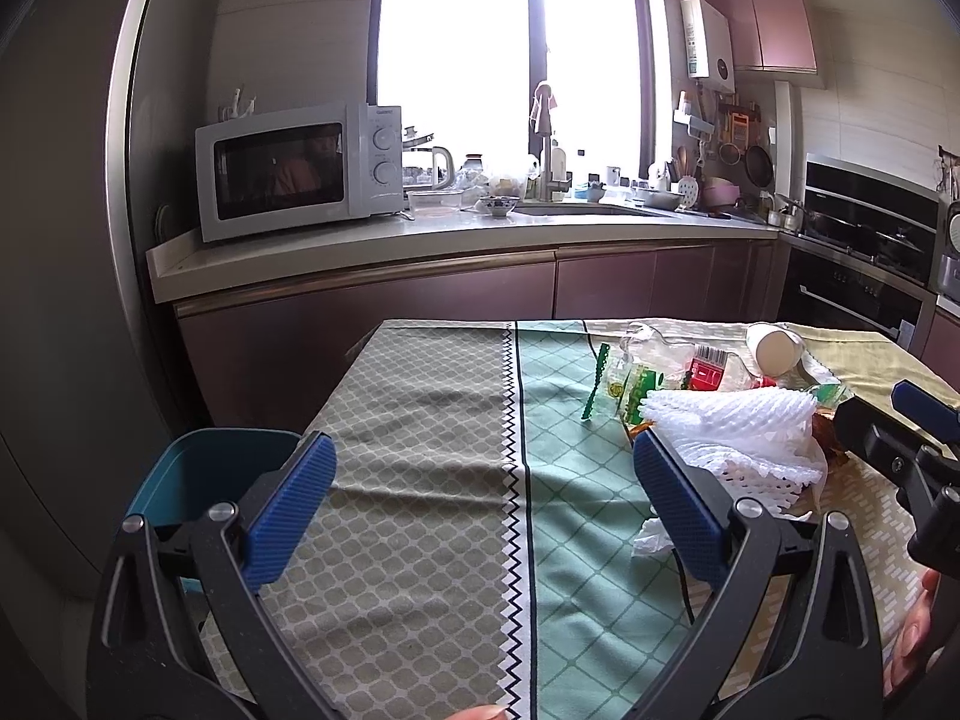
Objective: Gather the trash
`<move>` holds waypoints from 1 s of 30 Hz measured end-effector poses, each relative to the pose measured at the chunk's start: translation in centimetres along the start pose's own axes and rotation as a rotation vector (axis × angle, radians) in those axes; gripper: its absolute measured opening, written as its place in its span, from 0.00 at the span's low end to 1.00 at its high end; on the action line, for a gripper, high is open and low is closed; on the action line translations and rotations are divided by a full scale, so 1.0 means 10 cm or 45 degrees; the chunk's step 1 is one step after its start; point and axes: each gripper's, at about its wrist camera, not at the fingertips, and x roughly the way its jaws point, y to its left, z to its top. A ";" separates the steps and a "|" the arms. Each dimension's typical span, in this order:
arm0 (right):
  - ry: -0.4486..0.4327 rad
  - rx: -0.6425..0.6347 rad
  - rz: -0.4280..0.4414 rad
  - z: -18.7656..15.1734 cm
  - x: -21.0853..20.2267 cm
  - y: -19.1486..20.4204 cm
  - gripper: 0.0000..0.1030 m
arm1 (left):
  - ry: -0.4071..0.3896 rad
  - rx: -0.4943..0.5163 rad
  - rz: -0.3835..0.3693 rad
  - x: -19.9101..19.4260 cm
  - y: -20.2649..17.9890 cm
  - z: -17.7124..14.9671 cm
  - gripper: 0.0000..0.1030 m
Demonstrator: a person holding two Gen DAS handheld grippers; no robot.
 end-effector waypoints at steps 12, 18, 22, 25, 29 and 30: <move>-0.011 -0.005 0.001 -0.01 -0.03 0.03 0.94 | -0.002 -0.003 -0.001 -0.04 0.00 0.01 0.95; -0.014 -0.006 0.000 -0.01 -0.04 0.03 0.94 | -0.004 -0.002 0.000 -0.02 0.01 0.00 0.95; -0.013 -0.001 0.001 -0.01 -0.04 0.04 0.94 | -0.006 -0.003 -0.002 -0.03 0.01 0.01 0.95; -0.017 0.000 0.000 -0.01 -0.05 0.03 0.94 | -0.008 -0.004 -0.002 -0.04 0.02 0.01 0.95; -0.019 0.001 -0.002 -0.01 -0.05 0.02 0.94 | -0.011 -0.005 -0.006 -0.05 0.03 0.02 0.95; -0.021 0.002 -0.001 -0.01 -0.05 0.02 0.94 | -0.011 -0.004 -0.005 -0.06 0.03 0.02 0.95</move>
